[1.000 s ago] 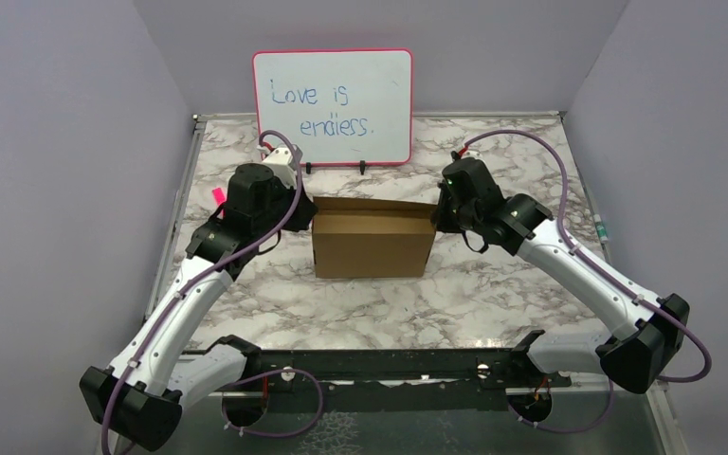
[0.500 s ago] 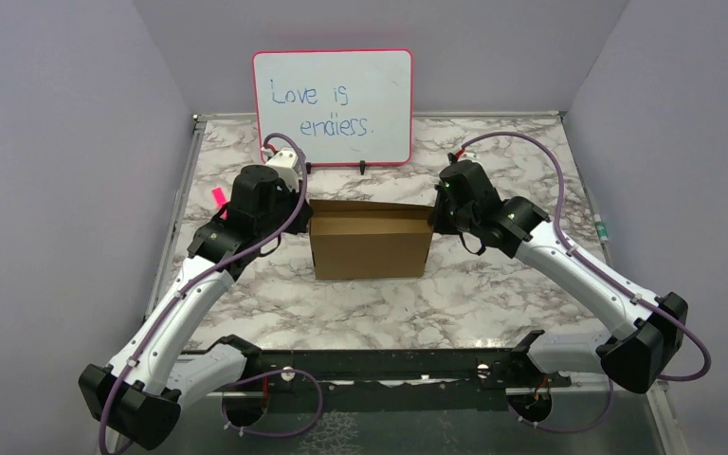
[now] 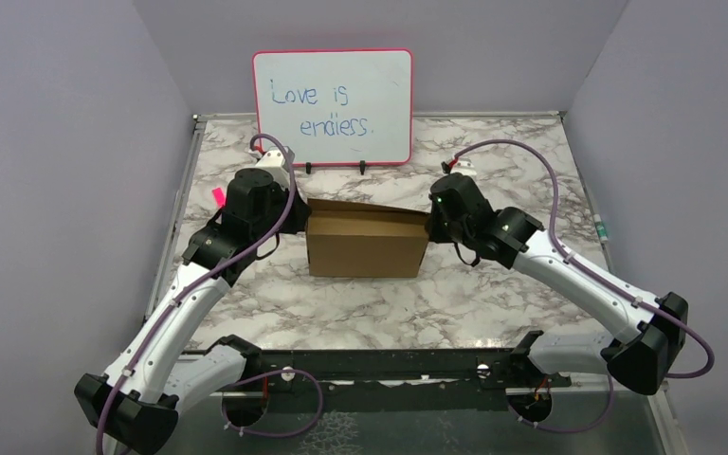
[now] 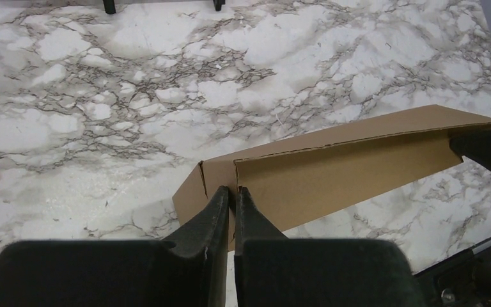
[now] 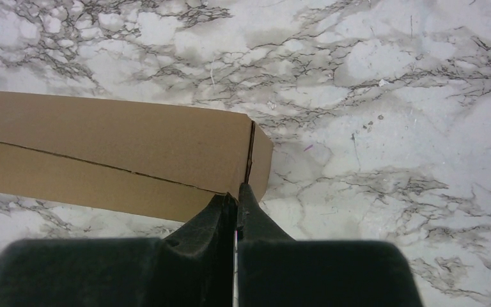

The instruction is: Fold the paper box

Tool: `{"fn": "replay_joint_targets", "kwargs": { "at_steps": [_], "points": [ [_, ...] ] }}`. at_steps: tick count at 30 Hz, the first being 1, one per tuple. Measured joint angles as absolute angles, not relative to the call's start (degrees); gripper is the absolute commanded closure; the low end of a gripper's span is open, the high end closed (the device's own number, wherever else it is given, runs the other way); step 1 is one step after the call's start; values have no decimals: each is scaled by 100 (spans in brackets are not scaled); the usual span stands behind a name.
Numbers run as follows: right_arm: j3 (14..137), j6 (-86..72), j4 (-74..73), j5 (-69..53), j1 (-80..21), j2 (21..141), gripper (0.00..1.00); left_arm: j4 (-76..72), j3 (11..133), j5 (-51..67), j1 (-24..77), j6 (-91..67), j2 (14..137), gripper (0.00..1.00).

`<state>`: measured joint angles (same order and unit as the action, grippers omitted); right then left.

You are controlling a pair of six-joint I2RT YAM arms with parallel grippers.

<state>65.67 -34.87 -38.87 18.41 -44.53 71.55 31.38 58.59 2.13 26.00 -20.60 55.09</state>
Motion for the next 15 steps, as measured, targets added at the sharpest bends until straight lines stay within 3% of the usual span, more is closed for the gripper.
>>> {"fn": "replay_joint_targets", "kwargs": {
  "at_steps": [11,15],
  "points": [
    [6510,-3675,-3848,2213,-4917,7220,99,3306,5857,-43,2596,-1653,5540,97],
    [6510,-3767,-3852,2272,-4960,7170,92,3323,5857,-69,2596,-1667,5542,100]
  ]
}}
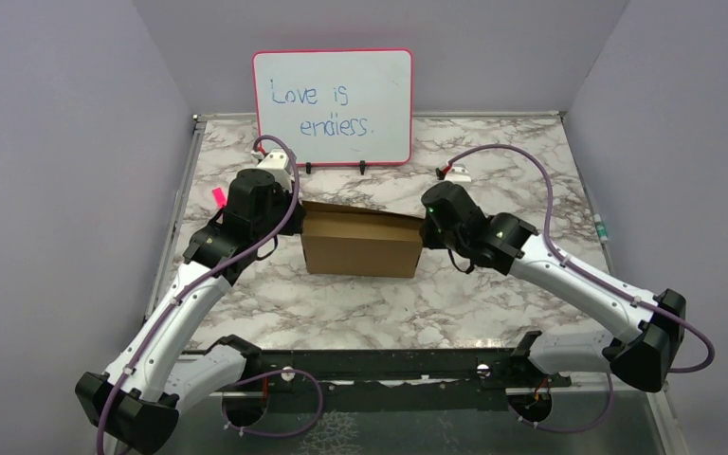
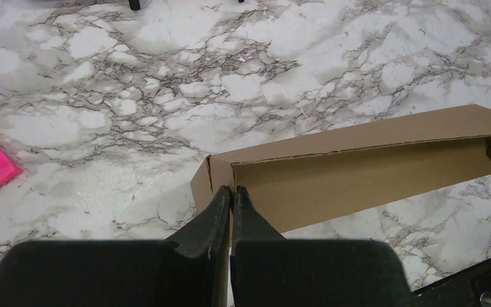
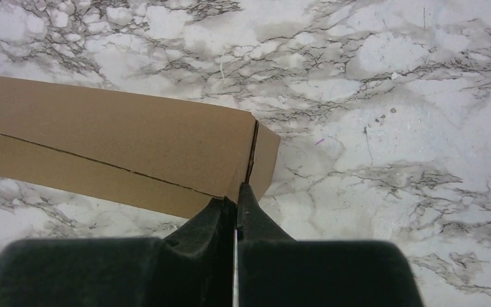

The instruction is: Fold the paper box

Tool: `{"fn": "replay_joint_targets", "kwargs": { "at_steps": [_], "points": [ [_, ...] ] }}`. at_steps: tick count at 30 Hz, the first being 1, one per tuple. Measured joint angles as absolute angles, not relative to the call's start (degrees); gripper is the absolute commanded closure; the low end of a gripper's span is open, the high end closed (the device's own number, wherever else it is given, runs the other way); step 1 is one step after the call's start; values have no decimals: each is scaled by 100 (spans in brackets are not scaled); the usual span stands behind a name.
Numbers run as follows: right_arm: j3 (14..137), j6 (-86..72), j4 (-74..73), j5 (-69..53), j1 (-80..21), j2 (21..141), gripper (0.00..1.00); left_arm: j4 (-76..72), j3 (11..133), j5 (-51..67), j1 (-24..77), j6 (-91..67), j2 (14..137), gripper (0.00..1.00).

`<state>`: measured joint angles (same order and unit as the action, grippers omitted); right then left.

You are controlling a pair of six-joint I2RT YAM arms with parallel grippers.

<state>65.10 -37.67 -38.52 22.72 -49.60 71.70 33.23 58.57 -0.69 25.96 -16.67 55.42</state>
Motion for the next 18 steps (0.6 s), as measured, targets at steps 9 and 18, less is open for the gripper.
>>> {"fn": "replay_joint_targets", "kwargs": {
  "at_steps": [9,18],
  "points": [
    [6187,-3964,-3719,2018,-5085,6700,58,3057,5502,-89,2617,-1675,5393,100],
    [6080,-4119,-3605,2034,-5116,6571,44,3013,5345,-71,2676,-1719,5164,85]
  ]
}}
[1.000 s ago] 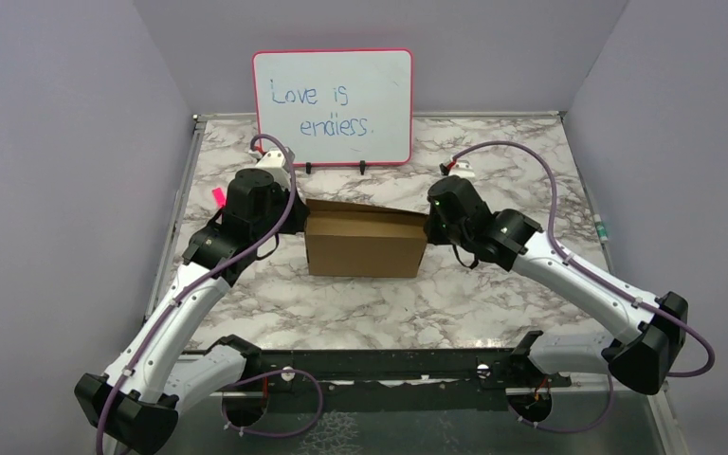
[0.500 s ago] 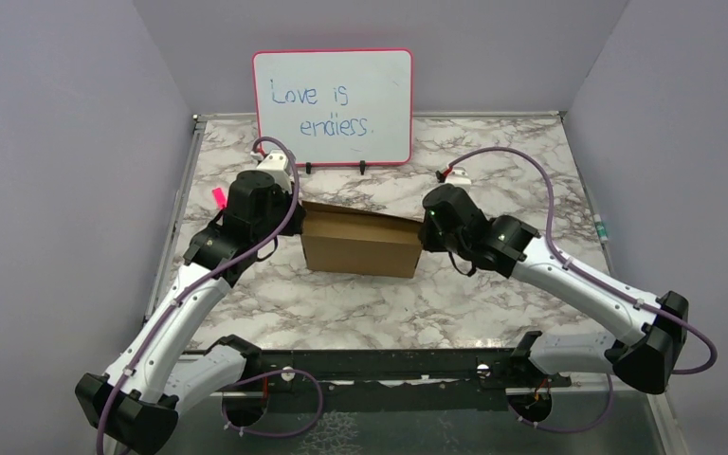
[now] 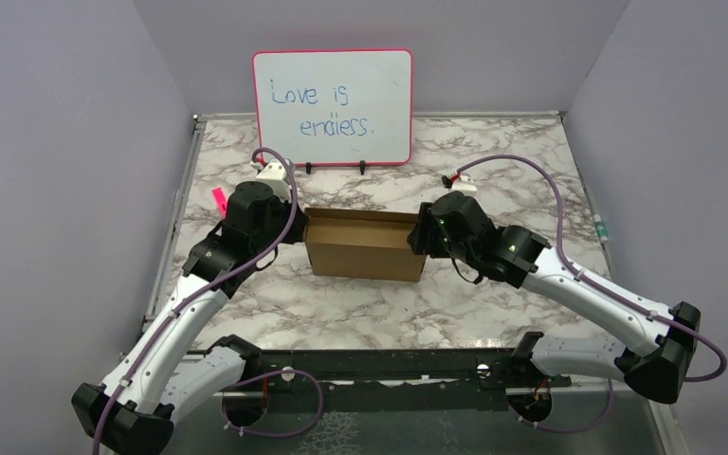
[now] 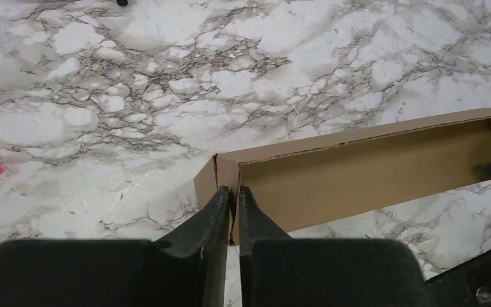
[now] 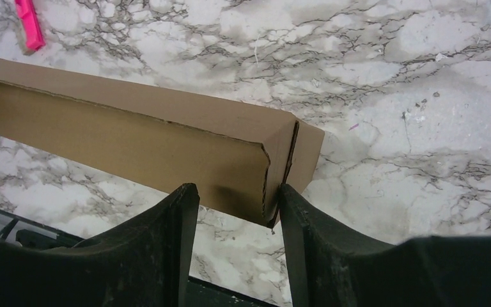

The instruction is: Fold the paper box

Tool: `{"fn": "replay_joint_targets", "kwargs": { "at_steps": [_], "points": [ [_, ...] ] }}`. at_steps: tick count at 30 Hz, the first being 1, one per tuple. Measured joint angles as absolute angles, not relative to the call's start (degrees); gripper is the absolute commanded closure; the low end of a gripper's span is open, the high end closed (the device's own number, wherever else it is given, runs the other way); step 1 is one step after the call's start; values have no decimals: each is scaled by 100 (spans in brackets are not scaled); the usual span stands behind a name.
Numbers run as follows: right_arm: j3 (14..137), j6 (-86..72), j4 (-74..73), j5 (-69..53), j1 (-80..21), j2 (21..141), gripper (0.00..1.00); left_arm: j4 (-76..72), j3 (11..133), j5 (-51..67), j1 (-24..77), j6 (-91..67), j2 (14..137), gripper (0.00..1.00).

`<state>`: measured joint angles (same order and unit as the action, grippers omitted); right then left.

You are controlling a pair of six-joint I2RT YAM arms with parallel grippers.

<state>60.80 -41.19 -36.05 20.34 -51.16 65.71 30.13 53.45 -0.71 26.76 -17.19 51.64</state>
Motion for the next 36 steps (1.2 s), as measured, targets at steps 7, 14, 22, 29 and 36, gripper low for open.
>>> {"fn": "replay_joint_targets", "kwargs": {
  "at_steps": [7,14,22,29,36],
  "points": [
    [5900,-4165,-3395,2097,-5140,6438,44,3013,5170,-60,2709,-1831,5026,73],
    [5822,-4158,-3247,2193,-5142,6423,46,3015,5092,3,2714,-1892,5048,75],
    [5782,-4130,-3168,2270,-5142,6436,51,3022,5116,169,2705,-2016,5050,78],
    [5752,-4093,-3070,2346,-5140,6488,54,3085,5207,250,2700,-2097,4995,83],
    [5699,-4091,-2963,2392,-5140,6488,55,3142,5210,250,2700,-2099,4993,84]
  ]
}}
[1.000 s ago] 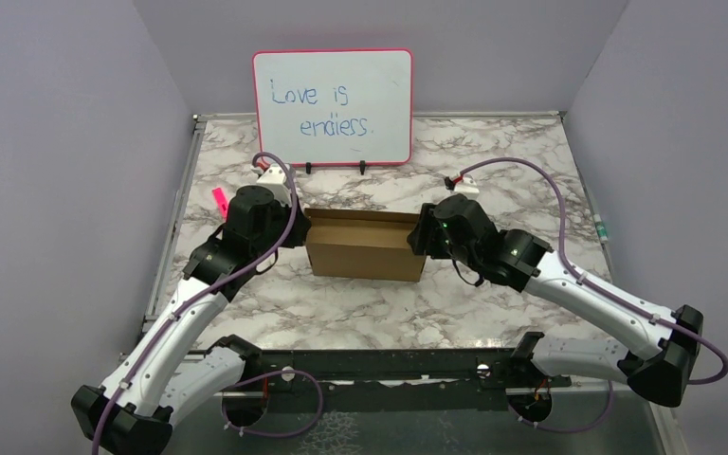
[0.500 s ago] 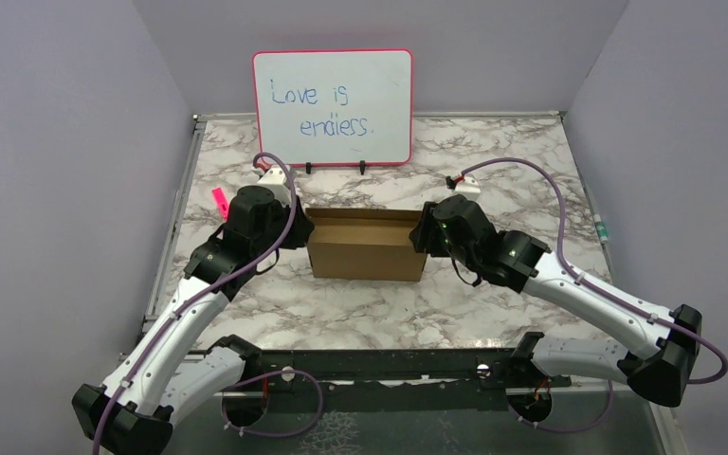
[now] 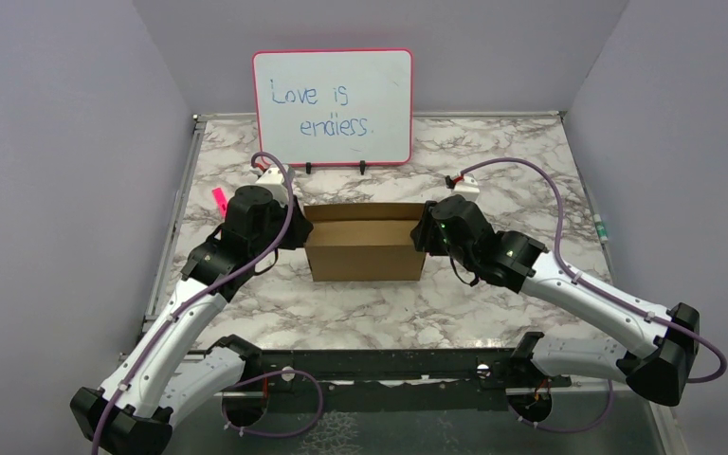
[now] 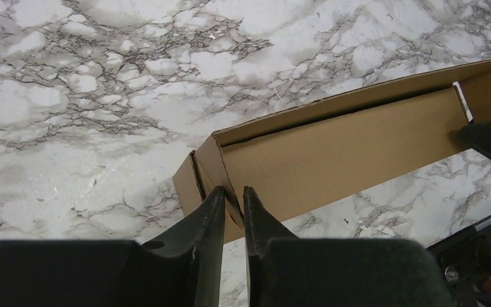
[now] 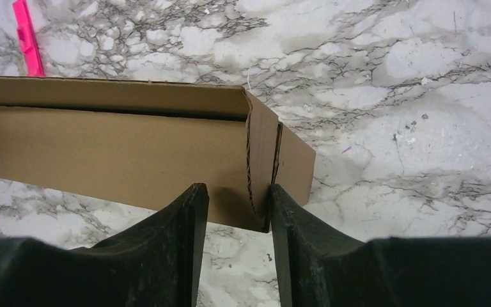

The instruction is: Fold the paper box

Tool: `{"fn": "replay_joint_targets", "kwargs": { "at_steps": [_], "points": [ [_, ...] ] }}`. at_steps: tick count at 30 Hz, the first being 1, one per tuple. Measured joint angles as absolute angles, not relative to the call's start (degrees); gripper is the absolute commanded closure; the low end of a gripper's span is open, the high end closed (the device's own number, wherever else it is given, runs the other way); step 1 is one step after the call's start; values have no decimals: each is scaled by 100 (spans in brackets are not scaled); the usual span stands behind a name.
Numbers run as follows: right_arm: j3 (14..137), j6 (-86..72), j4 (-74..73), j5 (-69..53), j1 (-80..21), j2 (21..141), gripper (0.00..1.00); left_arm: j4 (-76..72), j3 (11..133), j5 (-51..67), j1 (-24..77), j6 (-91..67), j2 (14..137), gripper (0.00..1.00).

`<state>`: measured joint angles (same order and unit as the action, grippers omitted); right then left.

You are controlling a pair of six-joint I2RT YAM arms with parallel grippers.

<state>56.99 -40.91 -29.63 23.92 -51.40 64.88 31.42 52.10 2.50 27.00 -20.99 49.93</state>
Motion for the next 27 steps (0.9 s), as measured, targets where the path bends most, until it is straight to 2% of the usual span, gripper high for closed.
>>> {"fn": "replay_joint_targets", "kwargs": {
  "at_steps": [13,19,27],
  "points": [
    [5699,-3903,-3103,2394,-5144,6329,46,3273,5210,143,2703,-1859,4995,89],
    [5806,-3745,-3365,2534,-5142,6167,46,3295,5210,143,2711,-1704,5070,90],
    [5975,-3564,-3463,2834,-5144,6143,57,3312,5216,141,2714,-1643,5076,90]
  ]
}}
